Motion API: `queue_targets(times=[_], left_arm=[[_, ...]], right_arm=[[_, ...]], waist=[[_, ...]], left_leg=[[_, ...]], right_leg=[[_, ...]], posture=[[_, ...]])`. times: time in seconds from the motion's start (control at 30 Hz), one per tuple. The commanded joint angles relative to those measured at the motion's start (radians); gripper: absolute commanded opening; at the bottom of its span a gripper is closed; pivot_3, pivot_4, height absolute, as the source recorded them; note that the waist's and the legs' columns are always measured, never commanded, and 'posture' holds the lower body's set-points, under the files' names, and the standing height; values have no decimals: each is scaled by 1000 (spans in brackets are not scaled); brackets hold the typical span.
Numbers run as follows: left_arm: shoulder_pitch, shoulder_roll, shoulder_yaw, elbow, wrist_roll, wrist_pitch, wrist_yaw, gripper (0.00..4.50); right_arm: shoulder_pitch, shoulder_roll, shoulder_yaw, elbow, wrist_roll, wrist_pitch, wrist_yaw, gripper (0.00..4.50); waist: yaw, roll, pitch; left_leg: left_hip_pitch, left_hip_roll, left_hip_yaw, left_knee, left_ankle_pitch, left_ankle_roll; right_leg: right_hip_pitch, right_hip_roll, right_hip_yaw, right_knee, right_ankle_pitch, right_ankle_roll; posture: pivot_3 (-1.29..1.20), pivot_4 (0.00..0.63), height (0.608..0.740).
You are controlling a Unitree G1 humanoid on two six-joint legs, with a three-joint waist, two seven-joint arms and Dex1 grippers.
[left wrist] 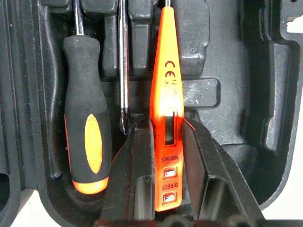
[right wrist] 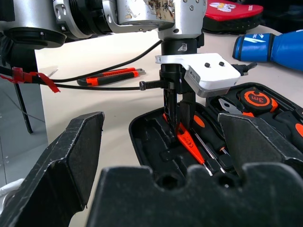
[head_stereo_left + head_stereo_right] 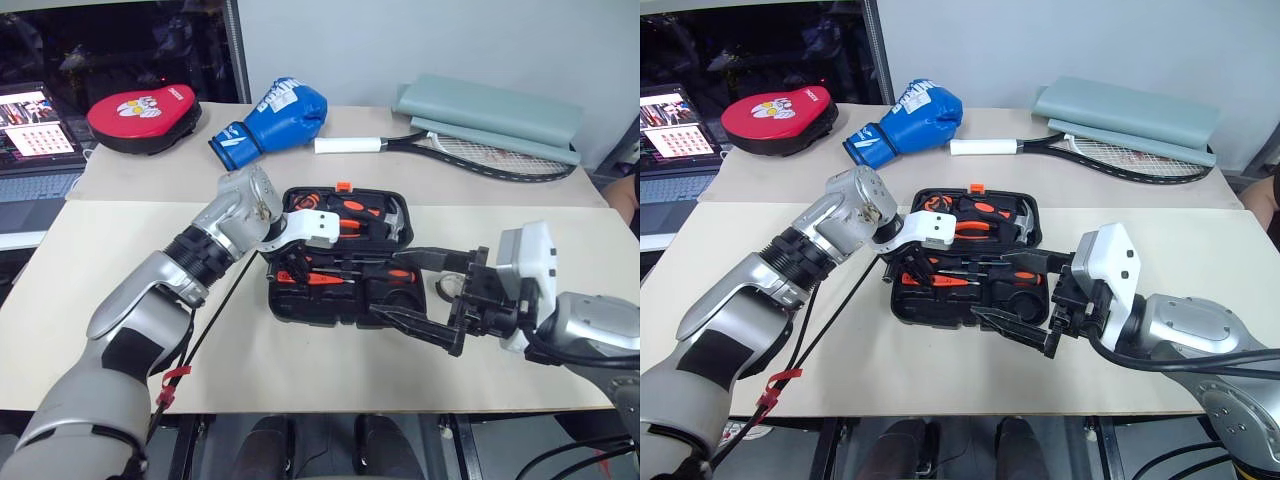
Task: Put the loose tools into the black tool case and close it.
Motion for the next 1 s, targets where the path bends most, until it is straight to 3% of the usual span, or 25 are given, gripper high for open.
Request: queue_targets(times=[0.03, 0.27, 0.37, 0.47, 0.63, 0.77, 1.0], left_arm=[[-15, 16, 24, -35, -42, 7, -47, 2039], [-105, 105, 42, -89, -243, 80, -52, 4287], [-100, 106, 89, -52, -257, 38, -51, 4287], [-62, 80, 157, 5, -257, -52, -8, 3484], [67, 97, 210, 12, -324, -274, -52, 1626], [152, 27, 338, 93, -375, -410, -14, 139], [249, -2, 416, 102, -385, -481, -1, 41]], right_arm=[[-6, 7, -1, -24, 1, -25, -10, 4500], [16, 13, 11, -20, -12, -29, -3, 4500], [27, 12, 7, -19, -14, -31, 0, 4500], [36, 7, 0, -19, -15, -32, 3, 4500], [43, -2, -7, -12, -19, -29, 9, 4500], [47, -7, -22, -11, -6, -19, 3, 4500], [58, -17, -40, -14, 11, -13, 0, 4500]], waist=[[0, 0, 0], [0, 0, 0], [0, 0, 0], [2, 0, 0], [-3, 0, 0], [1, 0, 0], [8, 0, 0]], left_leg=[[0, 0, 0, 0, 0, 0], [-1, 0, -1, 0, 0, 0], [-1, 0, 0, 0, 0, 0], [0, 0, 0, 0, 0, 0], [0, 0, 0, 0, 0, 0], [-1, 0, 0, 0, 0, 0], [0, 0, 0, 1, 0, 0]], right_leg=[[0, 0, 0, 0, 0, 0], [-1, 0, 0, 0, 0, 0], [-1, 0, 0, 0, 0, 0], [0, 0, 0, 0, 0, 0], [-1, 0, 0, 0, 0, 0], [-1, 0, 0, 0, 0, 0], [0, 0, 0, 0, 0, 0]], posture=[[0, 150, 737], [0, 150, 737], [0, 150, 737], [0, 150, 737], [0, 150, 737], [0, 150, 737], [0, 150, 737]])
